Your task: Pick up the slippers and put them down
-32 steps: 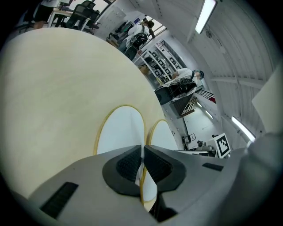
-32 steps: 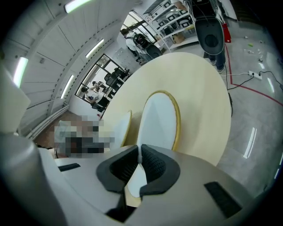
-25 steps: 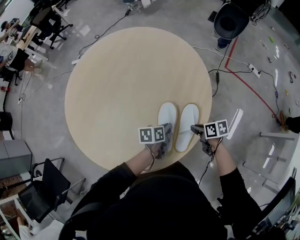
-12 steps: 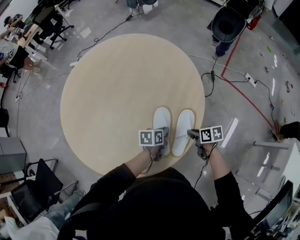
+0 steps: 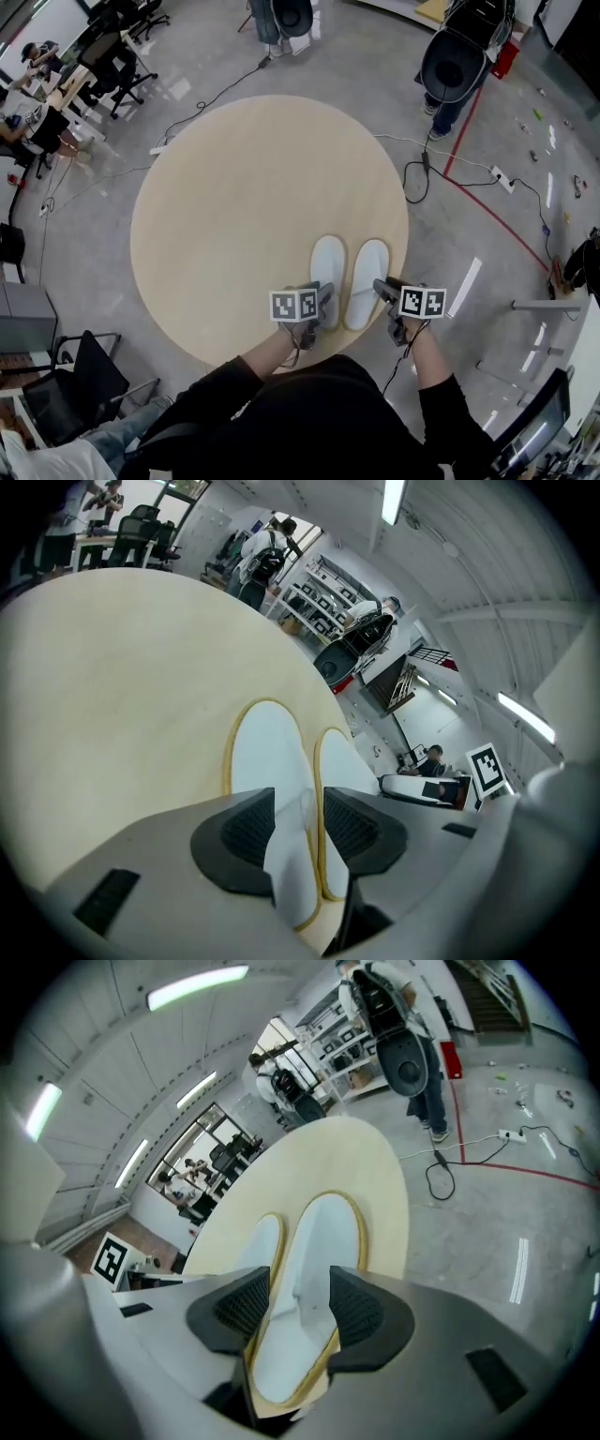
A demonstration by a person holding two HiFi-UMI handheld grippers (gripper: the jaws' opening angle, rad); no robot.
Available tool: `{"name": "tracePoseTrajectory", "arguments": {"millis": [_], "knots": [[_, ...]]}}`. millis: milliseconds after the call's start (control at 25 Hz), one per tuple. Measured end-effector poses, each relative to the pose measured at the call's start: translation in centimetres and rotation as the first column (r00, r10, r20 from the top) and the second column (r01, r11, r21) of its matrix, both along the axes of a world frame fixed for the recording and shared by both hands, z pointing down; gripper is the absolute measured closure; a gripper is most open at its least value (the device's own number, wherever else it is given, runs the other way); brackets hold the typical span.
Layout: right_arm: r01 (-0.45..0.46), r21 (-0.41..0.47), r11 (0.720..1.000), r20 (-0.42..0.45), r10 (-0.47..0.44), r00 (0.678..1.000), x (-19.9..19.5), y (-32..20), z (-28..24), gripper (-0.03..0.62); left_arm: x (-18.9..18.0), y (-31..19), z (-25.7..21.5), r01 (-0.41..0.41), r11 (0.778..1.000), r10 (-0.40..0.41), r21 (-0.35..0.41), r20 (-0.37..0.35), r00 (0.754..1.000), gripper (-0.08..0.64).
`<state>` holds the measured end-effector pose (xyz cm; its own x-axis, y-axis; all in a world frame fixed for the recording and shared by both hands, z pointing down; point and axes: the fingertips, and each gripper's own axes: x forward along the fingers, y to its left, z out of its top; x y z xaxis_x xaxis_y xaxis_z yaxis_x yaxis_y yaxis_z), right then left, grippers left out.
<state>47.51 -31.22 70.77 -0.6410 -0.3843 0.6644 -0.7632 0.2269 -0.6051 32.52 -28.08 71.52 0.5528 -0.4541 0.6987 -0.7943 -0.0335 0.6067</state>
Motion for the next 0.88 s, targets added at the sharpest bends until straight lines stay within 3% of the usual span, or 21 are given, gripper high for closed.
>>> {"name": "tracePoseTrajectory", "arguments": {"millis": [80,160,240,320,400,520,720,880], "knots": [[-0.127,0.028,0.992,0.041,0.125,0.991,1.1,0.1,-1.3,0.405,-0.8,1.1,-1.0,0.008,1.000,-0.008,0.006,-0.054,0.998,0.403],[-0.239,0.048,0.970,0.079,0.235,0.969,2.3,0.5,-2.7,0.405,-1.2,2.5,-2.5,0.008,1.000,-0.006,0.013,-0.153,0.988,0.405],[-0.302,0.072,0.950,0.090,0.296,0.951,2.8,1.3,-4.2,0.405,-1.6,4.0,-4.2,0.005,1.000,0.003,0.029,-0.253,0.968,0.405],[-0.319,0.114,0.941,0.084,0.311,0.947,2.4,2.2,-5.9,0.407,-2.3,5.4,-5.8,-0.001,0.999,0.018,0.054,-0.308,0.951,0.407],[-0.312,0.161,0.936,0.086,0.302,0.950,1.4,3.2,-8.0,0.423,-3.0,6.7,-7.3,-0.020,0.996,0.048,0.090,-0.325,0.944,0.407],[-0.289,0.197,0.937,0.115,0.271,0.956,-2.0,4.9,-10.6,0.521,-4.8,7.9,-9.9,-0.046,0.986,0.096,0.162,-0.320,0.942,0.411],[-0.138,0.195,0.971,0.198,0.099,0.975,-13.2,8.2,-13.8,0.577,-11.5,9.3,-13.8,0.005,0.960,0.068,0.279,-0.250,0.966,0.442],[-0.021,0.262,0.965,0.197,-0.032,0.980,-21.1,11.0,-15.8,0.577,-16.7,10.9,-15.2,0.046,0.946,0.027,0.320,-0.221,0.975,0.493]]}}
